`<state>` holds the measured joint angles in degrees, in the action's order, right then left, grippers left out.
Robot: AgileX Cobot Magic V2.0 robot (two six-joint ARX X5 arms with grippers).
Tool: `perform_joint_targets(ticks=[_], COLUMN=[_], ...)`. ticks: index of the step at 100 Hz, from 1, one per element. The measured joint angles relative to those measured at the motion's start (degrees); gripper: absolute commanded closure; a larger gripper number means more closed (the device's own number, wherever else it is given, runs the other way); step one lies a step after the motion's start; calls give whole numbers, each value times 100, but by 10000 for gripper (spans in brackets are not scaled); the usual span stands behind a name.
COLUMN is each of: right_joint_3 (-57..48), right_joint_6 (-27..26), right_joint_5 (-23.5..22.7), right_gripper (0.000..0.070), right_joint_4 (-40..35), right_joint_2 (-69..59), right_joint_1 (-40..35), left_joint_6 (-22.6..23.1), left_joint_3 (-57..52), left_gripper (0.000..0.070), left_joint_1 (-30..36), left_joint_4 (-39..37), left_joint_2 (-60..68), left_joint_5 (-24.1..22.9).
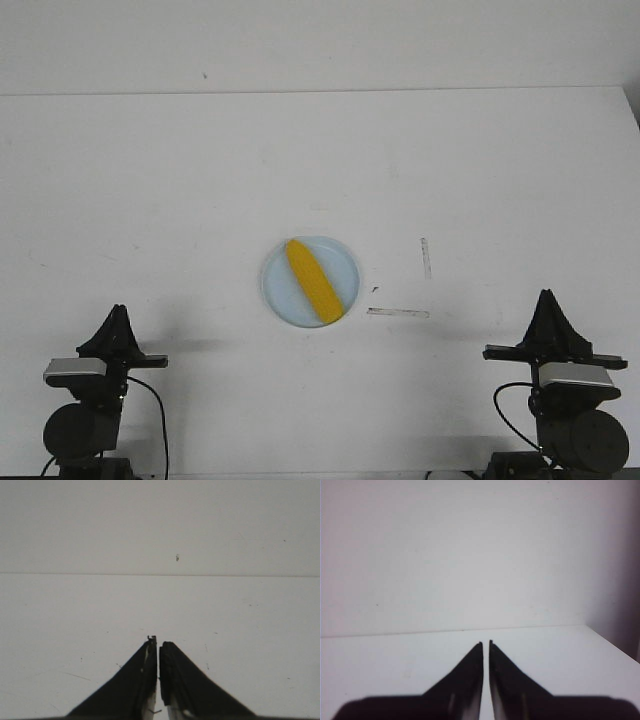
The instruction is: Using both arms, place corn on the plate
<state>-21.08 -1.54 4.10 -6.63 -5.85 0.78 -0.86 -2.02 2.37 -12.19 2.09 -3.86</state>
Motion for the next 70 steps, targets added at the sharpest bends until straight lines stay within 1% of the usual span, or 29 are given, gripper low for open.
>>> perform_joint_targets(ticks=[10, 70], right_joint_3=[0, 0], right_joint_6=[0, 0], right_joint_5=[0, 0], right_gripper=[682, 682], right_joint_4=[2, 4], right_joint_2=[0, 0], right_joint_1=[0, -2], left_joint_6=[0, -2], left_joint_3=[4, 4], left_gripper=[699, 699], left_joint_1=[-52, -61], left_joint_4=[26, 221], left_joint_2=[-192, -181], left_joint_5=[57, 79])
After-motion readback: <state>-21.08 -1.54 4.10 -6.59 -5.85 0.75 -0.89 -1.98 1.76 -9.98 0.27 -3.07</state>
